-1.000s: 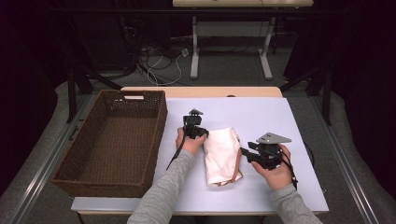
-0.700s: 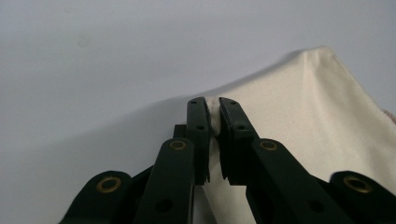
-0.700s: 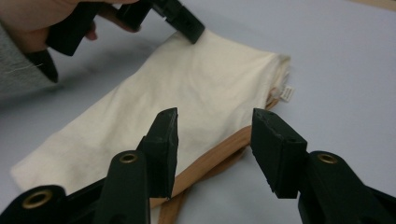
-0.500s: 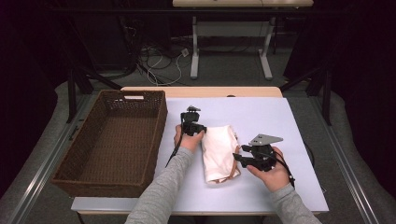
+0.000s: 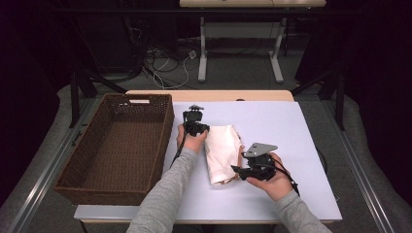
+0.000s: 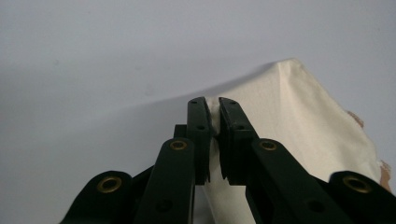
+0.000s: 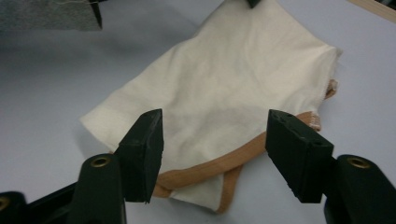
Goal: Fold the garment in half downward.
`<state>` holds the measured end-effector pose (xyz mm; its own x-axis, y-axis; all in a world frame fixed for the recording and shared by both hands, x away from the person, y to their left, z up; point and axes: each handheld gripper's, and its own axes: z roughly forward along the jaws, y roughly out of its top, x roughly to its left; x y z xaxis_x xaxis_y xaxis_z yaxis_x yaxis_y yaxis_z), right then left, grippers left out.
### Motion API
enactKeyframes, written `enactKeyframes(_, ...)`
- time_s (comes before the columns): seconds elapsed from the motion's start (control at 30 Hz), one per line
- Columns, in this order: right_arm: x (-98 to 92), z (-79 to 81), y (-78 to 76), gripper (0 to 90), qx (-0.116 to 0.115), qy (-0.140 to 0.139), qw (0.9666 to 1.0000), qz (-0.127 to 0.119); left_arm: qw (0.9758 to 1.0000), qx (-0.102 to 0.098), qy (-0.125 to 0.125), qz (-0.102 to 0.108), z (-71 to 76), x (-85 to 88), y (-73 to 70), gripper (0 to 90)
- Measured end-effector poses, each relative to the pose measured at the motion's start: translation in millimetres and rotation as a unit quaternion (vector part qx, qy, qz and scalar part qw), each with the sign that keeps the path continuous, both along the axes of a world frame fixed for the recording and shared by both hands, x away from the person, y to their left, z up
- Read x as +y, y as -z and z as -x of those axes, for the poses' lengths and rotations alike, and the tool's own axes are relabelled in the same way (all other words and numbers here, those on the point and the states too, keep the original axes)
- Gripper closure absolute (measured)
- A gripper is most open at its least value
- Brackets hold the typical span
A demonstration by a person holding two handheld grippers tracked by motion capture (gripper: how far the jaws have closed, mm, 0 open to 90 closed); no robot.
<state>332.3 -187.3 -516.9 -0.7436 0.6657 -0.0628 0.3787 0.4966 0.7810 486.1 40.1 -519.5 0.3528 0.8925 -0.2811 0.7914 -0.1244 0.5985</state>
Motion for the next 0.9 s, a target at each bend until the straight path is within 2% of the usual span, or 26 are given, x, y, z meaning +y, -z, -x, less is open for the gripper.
enactKeyframes(0.03, 5.2, -0.2, -2.6, 33.3, -0.001, -0.02, 0.9998, 0.006, 1.0, -0.006, -0.003, -0.003, -1.2, 2.7, -2.0, 84.2)
enactKeyframes(0.1, 9.2, -1.1, -4.5, 31.1, 0.004, -0.031, 0.9995, 0.01, 0.9999, -0.01, -0.006, -0.009, -2.8, 5.6, -3.8, 84.2)
enactKeyframes(0.3, 20.4, -8.6, -5.7, 18.3, 0.028, -0.044, 0.9985, 0.017, 0.9996, -0.021, -0.014, -0.016, -7.8, 11.3, -7.3, 84.3)
enactKeyframes(0.37, 24.5, -10.2, -3.9, 14.5, 0.03, -0.05, 0.9981, 0.02, 0.9995, -0.022, -0.016, -0.018, -8.2, 12.3, -8.1, 84.4)
enactKeyframes(0.43, 26.2, -10.8, -3.4, 14.3, 0.031, -0.055, 0.9977, 0.026, 0.9995, -0.022, -0.015, -0.018, -8.1, 12.4, -8.2, 84.4)
enactKeyframes(0.47, 28.4, -11.4, -3.0, 13.7, 0.028, -0.056, 0.9974, 0.035, 0.9994, -0.024, -0.016, -0.02, -7.8, 11.9, -8.0, 84.4)
enactKeyframes(0.57, 31.2, -12.1, -2.8, 9.3, 0.031, -0.061, 0.9971, 0.034, 0.9993, -0.026, -0.017, -0.022, -7.3, 10.9, -8.1, 84.4)
enactKeyframes(0.67, 32.4, -11.8, -4.5, 9.4, 0.026, -0.067, 0.9961, 0.051, 0.9991, -0.028, -0.018, -0.025, -6.0, 9.7, -8.3, 84.4)
enactKeyframes(0.73, 32.6, -11.2, -6.6, 14.6, 0.015, -0.074, 0.9953, 0.06, 0.999, -0.03, -0.017, -0.029, -5.3, 9.0, -9.1, 84.4)
enactKeyframes(0.8, 32.9, -10.9, -7.6, 15.4, 0.011, -0.08, 0.9946, 0.065, 0.999, -0.03, -0.018, -0.027, -4.8, 8.2, -9.1, 84.4)
enactKeyframes(0.9, 35.1, -10.0, -10.3, 19.4, -0.011, -0.104, 0.9903, 0.091, 0.9989, -0.033, -0.017, -0.029, -4.4, 7.6, -9.2, 84.4)
